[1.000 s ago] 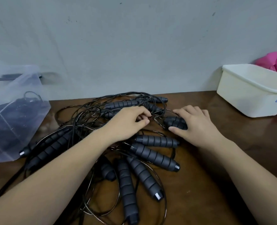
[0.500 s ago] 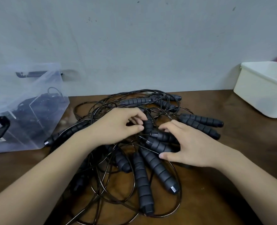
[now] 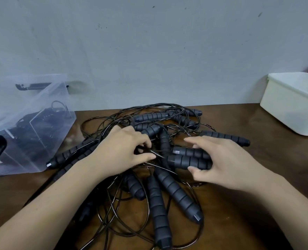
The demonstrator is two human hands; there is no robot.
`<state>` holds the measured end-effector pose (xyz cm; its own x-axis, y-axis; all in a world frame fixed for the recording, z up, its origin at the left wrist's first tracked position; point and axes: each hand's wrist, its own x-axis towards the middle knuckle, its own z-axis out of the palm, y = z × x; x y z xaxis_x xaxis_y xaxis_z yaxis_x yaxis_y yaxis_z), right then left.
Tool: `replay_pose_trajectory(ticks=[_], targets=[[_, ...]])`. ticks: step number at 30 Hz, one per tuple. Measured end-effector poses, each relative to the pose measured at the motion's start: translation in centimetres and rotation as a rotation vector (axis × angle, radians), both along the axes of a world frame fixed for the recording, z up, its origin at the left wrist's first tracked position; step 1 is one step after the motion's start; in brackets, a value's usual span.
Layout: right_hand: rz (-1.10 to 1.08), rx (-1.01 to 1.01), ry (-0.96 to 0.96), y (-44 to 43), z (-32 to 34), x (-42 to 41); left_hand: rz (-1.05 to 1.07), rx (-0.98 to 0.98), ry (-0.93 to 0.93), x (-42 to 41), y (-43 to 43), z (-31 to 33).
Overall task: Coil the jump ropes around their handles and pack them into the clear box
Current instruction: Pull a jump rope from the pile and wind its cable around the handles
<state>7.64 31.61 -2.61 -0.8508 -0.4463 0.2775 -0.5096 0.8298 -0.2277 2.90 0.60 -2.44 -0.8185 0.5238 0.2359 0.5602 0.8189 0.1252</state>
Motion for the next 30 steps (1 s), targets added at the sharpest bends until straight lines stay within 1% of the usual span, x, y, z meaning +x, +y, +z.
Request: replay_pose_trajectory(ticks=[1, 3, 7, 10, 12, 16, 17, 19, 21, 24, 25, 27, 29, 30], targets=[[0.008, 0.04, -0.008, -0.3, -0.3, 0.1, -0.002, -0.019, -0.012, -0.1, 0.0, 0.0], [0.024, 0.006, -0.066, -0.4, -1.0, 0.1, -0.015, -0.033, -0.008, -0.5, -0.1, 0.0], [0.003, -0.328, -0.209, 1.0, -0.6, -0.6, -0.004, 0.047, 0.026, -1.4, -1.1, 0.9], [0.012, -0.589, -0.249, 1.8, 1.1, -1.2, 0.023, 0.112, 0.118, -2.4, -2.5, 2.5], [0.002, -0.773, -0.233, 2.0, 2.7, -1.7, 0.051, 0.179, 0.122, -3.0, -3.5, 3.5], [-0.101, -0.981, -0.137, 1.4, 6.2, -2.8, 0.146, 0.313, 0.084, -3.6, -4.9, 5.3], [-0.111, -1.026, -0.146, 0.8, 7.0, -3.3, 0.166, 0.331, 0.074, -3.8, -5.1, 5.8], [-0.102, -1.097, -0.235, -1.0, 8.0, -4.3, 0.189, 0.337, 0.075, -4.1, -4.8, 6.7], [-0.088, -1.092, -0.342, -3.7, 8.4, -5.3, 0.197, 0.342, 0.086, -4.5, -3.9, 7.2], [-0.044, -1.06, -0.423, -7.8, 8.7, -6.3, 0.208, 0.339, 0.071, -4.2, -2.0, 7.3], [-0.01, -1.033, -0.441, -9.1, 8.7, -6.6, 0.209, 0.305, 0.063, -3.9, -1.3, 7.1], [0.041, -0.911, -0.488, -11.1, 8.6, -7.0, 0.205, 0.179, 0.042, -3.1, -0.2, 6.6], [0.011, -0.805, -0.528, -12.4, 8.5, -7.4, 0.192, 0.078, 0.041, -2.4, 0.2, 6.2], [-0.015, -0.798, -0.553, -12.8, 8.3, -7.6, 0.175, 0.067, 0.054, -2.1, 0.2, 6.1]])
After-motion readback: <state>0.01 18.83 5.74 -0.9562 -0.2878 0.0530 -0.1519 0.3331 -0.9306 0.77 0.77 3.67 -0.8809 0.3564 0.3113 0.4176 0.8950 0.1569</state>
